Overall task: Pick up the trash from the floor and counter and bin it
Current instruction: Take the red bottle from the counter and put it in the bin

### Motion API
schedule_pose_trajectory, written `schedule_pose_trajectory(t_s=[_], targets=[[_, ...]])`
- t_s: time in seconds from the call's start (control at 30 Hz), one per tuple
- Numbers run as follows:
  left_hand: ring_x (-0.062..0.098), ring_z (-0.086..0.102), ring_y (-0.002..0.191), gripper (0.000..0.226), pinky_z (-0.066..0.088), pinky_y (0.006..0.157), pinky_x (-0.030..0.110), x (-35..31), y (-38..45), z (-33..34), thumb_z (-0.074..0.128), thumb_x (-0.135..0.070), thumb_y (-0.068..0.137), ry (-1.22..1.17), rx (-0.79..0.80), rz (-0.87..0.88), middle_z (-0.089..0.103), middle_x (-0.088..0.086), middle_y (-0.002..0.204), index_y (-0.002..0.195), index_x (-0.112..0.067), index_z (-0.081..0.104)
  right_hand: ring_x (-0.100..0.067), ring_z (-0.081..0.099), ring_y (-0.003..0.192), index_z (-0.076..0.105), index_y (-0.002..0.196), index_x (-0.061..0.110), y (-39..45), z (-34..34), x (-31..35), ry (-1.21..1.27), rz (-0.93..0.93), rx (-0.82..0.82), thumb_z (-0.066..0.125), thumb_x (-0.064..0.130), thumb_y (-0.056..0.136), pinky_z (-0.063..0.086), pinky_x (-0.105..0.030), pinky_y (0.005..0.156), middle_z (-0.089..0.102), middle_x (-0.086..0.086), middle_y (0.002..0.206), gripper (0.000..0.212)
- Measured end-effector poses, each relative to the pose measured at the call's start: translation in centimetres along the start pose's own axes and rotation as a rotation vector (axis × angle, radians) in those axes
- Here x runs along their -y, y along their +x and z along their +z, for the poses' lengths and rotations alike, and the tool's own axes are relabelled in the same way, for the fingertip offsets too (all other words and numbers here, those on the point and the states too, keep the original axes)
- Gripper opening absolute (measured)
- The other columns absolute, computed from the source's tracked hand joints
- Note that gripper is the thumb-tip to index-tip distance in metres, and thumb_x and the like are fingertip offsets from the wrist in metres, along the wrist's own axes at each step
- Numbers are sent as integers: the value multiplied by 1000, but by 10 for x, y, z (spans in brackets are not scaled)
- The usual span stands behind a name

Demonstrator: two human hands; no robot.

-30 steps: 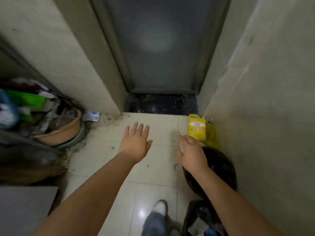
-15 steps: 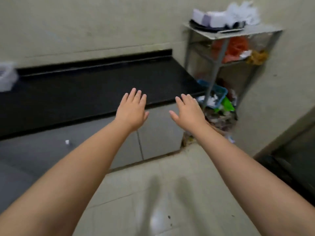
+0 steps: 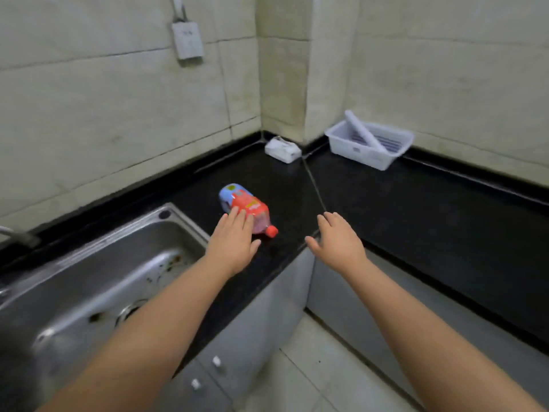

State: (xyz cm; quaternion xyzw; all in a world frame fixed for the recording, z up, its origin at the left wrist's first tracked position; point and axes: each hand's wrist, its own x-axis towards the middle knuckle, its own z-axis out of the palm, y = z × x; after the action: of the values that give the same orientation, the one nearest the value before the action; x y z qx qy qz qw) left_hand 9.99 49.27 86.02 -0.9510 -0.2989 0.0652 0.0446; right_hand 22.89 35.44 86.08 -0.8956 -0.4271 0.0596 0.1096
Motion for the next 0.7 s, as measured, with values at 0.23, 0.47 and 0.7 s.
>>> schedule_pose_trajectory(t_s=[0.23,0.47,0.7], targets=[[25,1,149,63,5,123,37,85,50,47,31,-38,102,-96,95,-228,7,12,160,150,-4,8,-29,36,133,38,134,1,118,67,58,79,-108,142,52,35,92,28,-33,113,43,-15,141,56],[25,0,149,65,4,123,36,97,111,83,33,-38,102,-110,189,-200,7,12,161,150,-4,7,-31,54,109,46,112,0,168,129,41,311,115,188,65,17,85,47,-38,88,48,-18,124,37],[21,6,149,65,3,123,34,69,174,62,35,-37,101,-69,83,166,10,9,160,150,-5,9,-33,56,95,51,88,0,174,103,1,379,137,-2,64,5,81,34,-23,69,43,-11,97,16]])
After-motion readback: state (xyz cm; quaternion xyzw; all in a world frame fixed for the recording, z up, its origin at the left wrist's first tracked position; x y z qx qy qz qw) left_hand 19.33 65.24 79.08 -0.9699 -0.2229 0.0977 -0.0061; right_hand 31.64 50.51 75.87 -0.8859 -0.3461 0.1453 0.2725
